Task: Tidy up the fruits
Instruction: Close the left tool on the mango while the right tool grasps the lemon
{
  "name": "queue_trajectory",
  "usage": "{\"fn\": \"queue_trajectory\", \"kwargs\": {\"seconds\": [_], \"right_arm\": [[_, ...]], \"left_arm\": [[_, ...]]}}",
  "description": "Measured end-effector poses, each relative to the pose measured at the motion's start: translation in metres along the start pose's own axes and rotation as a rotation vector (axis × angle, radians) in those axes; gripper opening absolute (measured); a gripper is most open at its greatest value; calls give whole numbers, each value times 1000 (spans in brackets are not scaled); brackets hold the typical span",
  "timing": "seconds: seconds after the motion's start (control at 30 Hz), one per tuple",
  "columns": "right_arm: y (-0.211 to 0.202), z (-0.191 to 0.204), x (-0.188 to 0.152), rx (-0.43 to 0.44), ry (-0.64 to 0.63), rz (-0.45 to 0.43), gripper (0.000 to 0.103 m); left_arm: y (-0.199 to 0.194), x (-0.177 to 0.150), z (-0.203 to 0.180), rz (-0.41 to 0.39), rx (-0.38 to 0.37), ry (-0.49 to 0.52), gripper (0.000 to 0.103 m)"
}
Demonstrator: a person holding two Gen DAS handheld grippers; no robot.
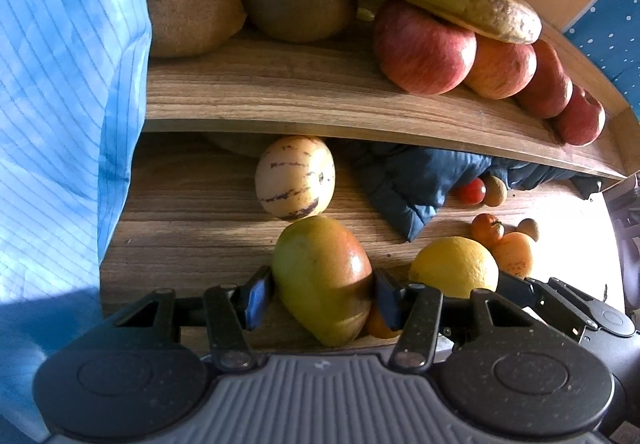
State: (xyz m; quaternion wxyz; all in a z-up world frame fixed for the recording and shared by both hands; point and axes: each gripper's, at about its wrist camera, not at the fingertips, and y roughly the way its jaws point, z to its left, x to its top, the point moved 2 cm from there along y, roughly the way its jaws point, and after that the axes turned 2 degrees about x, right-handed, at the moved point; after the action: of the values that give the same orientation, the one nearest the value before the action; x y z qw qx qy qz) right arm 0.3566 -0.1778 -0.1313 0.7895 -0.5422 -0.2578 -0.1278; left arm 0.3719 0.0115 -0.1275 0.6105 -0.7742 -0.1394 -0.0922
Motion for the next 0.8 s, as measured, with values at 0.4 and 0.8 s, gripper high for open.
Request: {"fn": "queue_trajectory", "kwargs": {"seconds": [0.4, 0.8], "right_arm": [[-32, 0, -12, 32, -13, -45, 65], [-67, 15, -45, 108, -95, -10, 65]], "left_arm": [[-26, -13, -12, -54, 7, 7, 57], [-59, -65, -8, -79, 45, -68, 57]]}}
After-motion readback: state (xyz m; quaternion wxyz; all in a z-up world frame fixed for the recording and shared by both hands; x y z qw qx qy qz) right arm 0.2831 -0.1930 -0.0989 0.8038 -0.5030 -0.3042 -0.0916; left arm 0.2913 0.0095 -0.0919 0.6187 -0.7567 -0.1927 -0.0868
